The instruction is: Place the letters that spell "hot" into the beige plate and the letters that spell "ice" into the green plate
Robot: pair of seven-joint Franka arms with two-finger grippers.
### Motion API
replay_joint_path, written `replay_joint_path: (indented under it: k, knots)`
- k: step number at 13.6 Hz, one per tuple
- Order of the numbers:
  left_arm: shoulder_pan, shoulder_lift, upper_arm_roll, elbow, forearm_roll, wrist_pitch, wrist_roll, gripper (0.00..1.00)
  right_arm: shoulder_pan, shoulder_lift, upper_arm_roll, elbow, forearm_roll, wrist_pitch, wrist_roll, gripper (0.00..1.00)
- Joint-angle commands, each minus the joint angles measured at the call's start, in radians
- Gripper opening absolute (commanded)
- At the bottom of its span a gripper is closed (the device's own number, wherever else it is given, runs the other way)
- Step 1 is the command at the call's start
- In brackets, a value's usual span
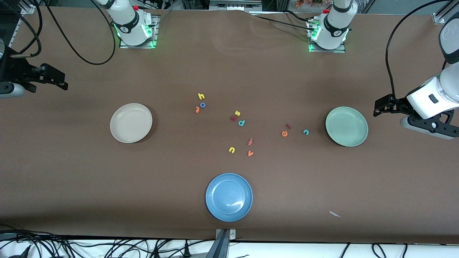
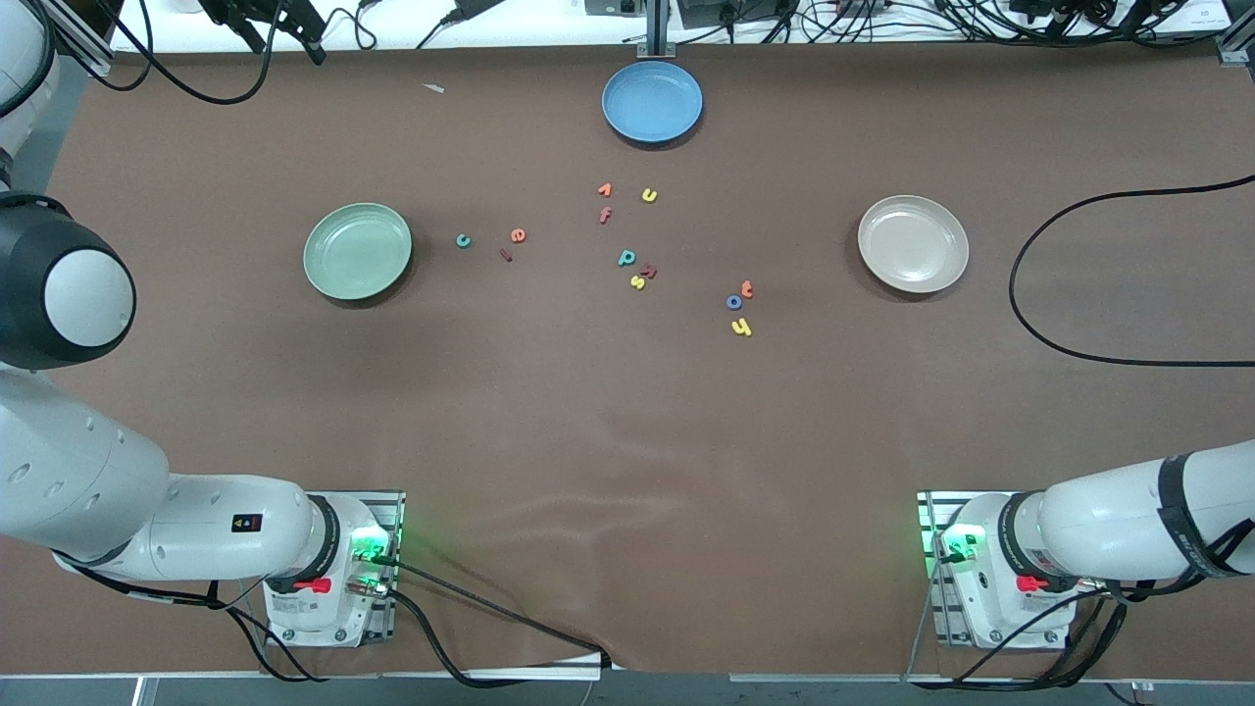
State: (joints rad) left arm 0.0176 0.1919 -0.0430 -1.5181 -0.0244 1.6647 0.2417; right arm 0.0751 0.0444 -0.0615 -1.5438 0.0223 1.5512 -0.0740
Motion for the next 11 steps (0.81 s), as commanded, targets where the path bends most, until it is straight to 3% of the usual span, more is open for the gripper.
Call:
replay_joint_path:
  k: [1,11]
  knots:
    - [0.004,-0.003,0.002,-0.001,-0.019,-0.008,0.007,1.00,-0.009,-0.001,0.008,0.007,-0.010,-0.010,0.014,1.00]
    - [0.004,-0.002,0.003,-0.001,-0.012,-0.026,-0.012,1.00,-0.009,-0.001,0.008,0.007,-0.010,-0.011,0.014,1.00]
